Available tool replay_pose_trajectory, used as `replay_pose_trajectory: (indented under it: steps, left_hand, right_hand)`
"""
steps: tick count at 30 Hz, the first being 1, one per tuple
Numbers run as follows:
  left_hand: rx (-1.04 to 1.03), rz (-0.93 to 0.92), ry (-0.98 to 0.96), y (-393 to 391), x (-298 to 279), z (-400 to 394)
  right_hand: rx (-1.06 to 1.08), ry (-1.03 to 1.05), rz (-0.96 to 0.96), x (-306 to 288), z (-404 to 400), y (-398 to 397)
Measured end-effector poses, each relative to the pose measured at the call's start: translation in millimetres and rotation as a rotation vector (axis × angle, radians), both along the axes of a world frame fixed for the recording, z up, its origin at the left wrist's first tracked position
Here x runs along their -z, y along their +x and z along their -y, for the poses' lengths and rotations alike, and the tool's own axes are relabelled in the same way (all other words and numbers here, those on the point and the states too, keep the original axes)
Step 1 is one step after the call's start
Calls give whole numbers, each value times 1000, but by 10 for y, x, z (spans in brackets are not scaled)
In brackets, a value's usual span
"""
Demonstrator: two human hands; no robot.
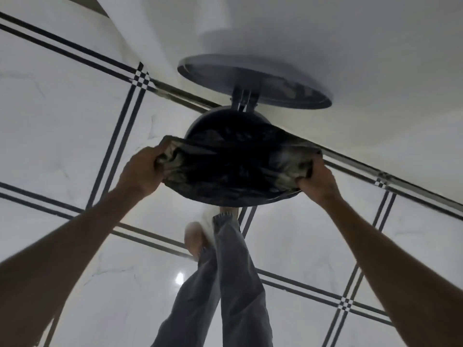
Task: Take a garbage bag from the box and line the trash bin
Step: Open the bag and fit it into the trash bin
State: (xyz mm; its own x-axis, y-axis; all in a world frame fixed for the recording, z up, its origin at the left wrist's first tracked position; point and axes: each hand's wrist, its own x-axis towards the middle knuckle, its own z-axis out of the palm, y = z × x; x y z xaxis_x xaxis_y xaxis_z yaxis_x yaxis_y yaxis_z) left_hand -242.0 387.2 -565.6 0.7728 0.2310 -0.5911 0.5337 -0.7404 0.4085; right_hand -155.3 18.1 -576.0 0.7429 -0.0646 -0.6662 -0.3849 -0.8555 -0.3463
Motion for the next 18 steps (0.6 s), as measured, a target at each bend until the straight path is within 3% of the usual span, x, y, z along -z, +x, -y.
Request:
replay_pose_trajectory:
  steps: [6,11,14,18]
  left_hand:
    - [15,9,-16,473,373,-129]
    - [-83,39,-78,776,664,-217]
    - [-174,40,-137,878,778,-238]
    - [-218,133,-169,965,871,-235]
  right_hand:
    - [-13,224,37,350,4,414]
    - [449,476,-91,529,-77,678]
    - [569,715,-175,590,-73,710]
    - [788,861,-214,682,-18,770]
